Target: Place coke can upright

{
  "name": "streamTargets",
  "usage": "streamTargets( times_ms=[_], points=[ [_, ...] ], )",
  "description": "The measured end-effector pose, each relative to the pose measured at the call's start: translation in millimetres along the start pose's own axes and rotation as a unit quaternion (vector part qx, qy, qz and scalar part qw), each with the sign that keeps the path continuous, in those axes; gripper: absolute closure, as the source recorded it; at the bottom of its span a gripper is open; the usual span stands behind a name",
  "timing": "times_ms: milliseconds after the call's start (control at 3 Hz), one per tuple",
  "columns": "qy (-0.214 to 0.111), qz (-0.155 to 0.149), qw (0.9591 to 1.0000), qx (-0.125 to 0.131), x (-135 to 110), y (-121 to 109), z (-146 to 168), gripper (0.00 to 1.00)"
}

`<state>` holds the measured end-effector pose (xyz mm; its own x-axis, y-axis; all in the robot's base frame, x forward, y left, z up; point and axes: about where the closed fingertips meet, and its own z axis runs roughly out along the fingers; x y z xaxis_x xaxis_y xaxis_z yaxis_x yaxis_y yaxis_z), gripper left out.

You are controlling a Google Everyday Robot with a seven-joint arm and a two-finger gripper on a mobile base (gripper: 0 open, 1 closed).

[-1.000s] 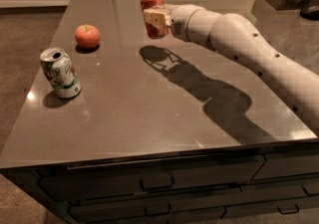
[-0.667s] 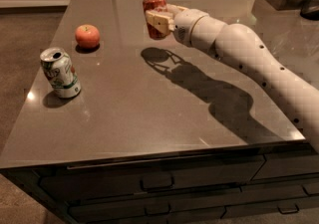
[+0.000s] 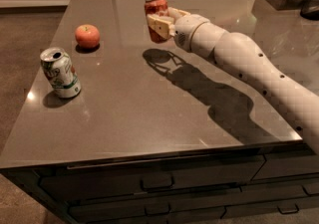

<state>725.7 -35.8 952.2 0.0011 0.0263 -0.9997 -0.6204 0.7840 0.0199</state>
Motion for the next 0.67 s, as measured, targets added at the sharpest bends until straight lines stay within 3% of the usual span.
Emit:
streamTargets(
  times_ms=[667],
  points=[
    [-0.019, -0.005, 0.9995, 0.026, 9.8, -1.3, -6.0, 1.00]
  ],
)
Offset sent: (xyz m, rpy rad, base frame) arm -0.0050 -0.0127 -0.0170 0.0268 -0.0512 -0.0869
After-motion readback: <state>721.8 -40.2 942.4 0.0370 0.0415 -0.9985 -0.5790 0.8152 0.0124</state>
